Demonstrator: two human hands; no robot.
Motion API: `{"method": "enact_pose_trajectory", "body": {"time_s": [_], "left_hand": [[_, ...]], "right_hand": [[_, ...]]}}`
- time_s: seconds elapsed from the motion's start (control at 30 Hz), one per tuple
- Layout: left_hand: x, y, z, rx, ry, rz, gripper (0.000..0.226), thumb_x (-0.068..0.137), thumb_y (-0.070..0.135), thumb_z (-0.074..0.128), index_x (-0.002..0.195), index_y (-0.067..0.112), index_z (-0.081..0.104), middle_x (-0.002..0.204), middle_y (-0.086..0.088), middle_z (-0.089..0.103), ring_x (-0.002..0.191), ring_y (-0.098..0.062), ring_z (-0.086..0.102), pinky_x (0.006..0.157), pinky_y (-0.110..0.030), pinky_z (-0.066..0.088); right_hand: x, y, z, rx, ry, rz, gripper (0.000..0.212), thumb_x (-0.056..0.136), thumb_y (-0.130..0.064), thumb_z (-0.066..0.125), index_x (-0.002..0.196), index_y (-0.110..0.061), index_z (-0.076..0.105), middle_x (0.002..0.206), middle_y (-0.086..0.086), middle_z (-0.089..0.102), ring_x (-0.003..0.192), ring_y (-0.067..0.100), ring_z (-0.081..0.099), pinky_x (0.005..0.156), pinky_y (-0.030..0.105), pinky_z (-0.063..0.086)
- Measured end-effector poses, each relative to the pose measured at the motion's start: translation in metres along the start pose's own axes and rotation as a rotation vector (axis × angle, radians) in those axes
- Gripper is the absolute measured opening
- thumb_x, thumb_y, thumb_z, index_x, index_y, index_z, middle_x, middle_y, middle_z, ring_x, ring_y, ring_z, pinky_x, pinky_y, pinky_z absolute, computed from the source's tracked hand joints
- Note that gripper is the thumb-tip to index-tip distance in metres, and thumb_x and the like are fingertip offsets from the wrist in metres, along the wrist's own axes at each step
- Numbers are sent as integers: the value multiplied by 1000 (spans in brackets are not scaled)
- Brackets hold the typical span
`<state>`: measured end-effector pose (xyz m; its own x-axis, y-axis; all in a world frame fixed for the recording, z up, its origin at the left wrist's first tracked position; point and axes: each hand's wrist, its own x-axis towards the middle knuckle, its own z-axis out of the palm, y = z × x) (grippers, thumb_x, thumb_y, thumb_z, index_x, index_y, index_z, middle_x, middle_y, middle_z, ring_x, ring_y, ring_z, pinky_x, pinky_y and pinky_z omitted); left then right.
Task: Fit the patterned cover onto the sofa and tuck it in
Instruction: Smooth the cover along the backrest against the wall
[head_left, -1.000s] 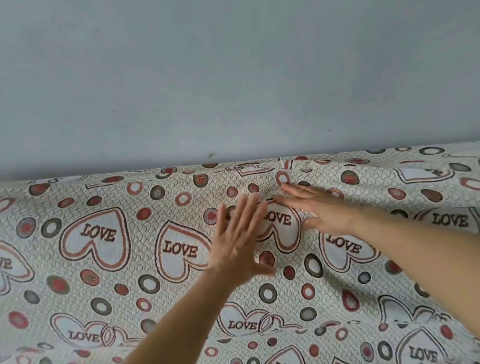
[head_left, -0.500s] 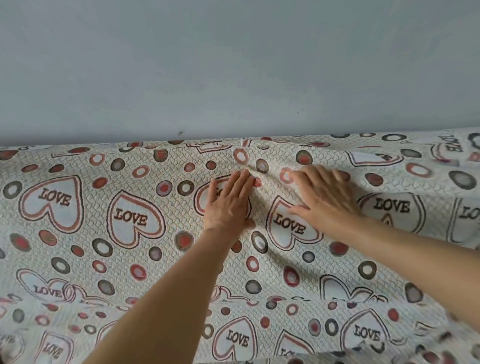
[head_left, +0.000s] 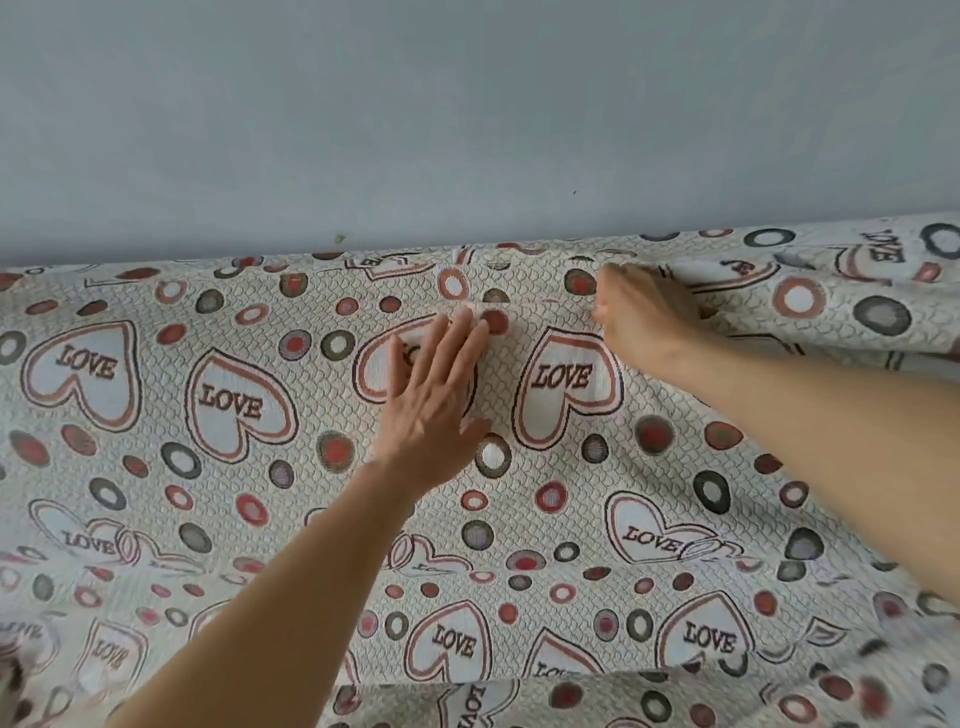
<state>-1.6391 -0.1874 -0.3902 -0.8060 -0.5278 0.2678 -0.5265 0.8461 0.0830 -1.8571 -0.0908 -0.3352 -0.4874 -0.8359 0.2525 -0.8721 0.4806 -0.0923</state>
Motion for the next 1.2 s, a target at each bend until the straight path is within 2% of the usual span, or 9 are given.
{"method": "enact_pose_trajectory", "body": {"time_s": [0.13, 0.27, 0.53, 0.63, 0.67, 0.77, 0.9, 1.07, 1.2], "left_hand": [[-22, 42, 19, 16, 49, 146, 96, 86, 53, 52, 153, 20, -8, 161, 2, -13, 147, -18, -11, 118, -53, 0], [-1, 63, 36, 139, -26, 147, 121, 69, 73, 59, 153, 15, -6, 161, -2, -11, 147, -21, -12, 118, -50, -5], [58, 83, 21, 226, -183, 48, 145, 59, 74, 68, 139, 17, -39, 148, 1, -41, 138, -18, -34, 111, -48, -22], [56, 86, 23, 267, -186, 31, 145, 61, 74, 66, 137, 14, -42, 148, -3, -43, 137, -22, -37, 109, -49, -25], [56, 87, 23, 275, -183, 25, 145, 62, 74, 66, 136, 13, -43, 148, -4, -43, 136, -23, -37, 108, -50, -26], [53, 92, 23, 282, -180, 3, 147, 61, 74, 66, 136, 12, -44, 147, -5, -45, 136, -25, -38, 108, -51, -26], [48, 96, 17, 277, -186, -16, 153, 54, 73, 71, 136, 14, -44, 146, -5, -47, 137, -25, -38, 110, -53, -23], [49, 109, 9, 215, -173, 34, 158, 44, 69, 78, 141, 21, -38, 149, -1, -43, 139, -22, -36, 111, -53, -21], [53, 113, 12, 227, -189, 12, 159, 42, 71, 78, 143, 22, -35, 150, 2, -41, 138, -20, -37, 109, -51, -25]], "right_hand": [[7, 3, 0, 48, -15, 39, 12, 93, -13, 58, 92, -10, 47, 89, 3, 54, 73, 21, 53, 59, 30, 36], [3, 15, 6, 177, 13, -38, 13, 96, -18, 52, 87, -12, 46, 90, 3, 56, 74, 19, 53, 61, 29, 34], [-7, 24, -3, 386, 24, -91, 17, 93, -20, 56, 80, -11, 48, 87, 5, 51, 80, 23, 52, 71, 35, 41], [-13, 44, -25, 170, -2, -80, 6, 93, -7, 53, 99, -5, 52, 104, 8, 45, 70, 20, 56, 63, 39, 53], [-14, 51, -31, 88, -39, -56, 19, 92, -8, 56, 109, -6, 50, 111, 10, 42, 66, 19, 57, 56, 38, 55], [-11, 64, -45, -29, -156, -16, 36, 92, -31, 61, 113, -6, 47, 108, 7, 43, 70, 18, 57, 55, 33, 48], [11, 77, -50, 135, -117, 35, 13, 92, -18, 60, 83, -9, 55, 81, -6, 56, 72, 17, 53, 56, 28, 33], [28, 88, -38, 143, 28, 128, 8, 88, -6, 52, 85, -15, 52, 88, 4, 57, 77, 27, 52, 62, 29, 32], [61, 102, -61, 158, 123, 144, 6, 89, -13, 56, 86, -18, 54, 90, 4, 57, 78, 27, 49, 67, 29, 35]]}}
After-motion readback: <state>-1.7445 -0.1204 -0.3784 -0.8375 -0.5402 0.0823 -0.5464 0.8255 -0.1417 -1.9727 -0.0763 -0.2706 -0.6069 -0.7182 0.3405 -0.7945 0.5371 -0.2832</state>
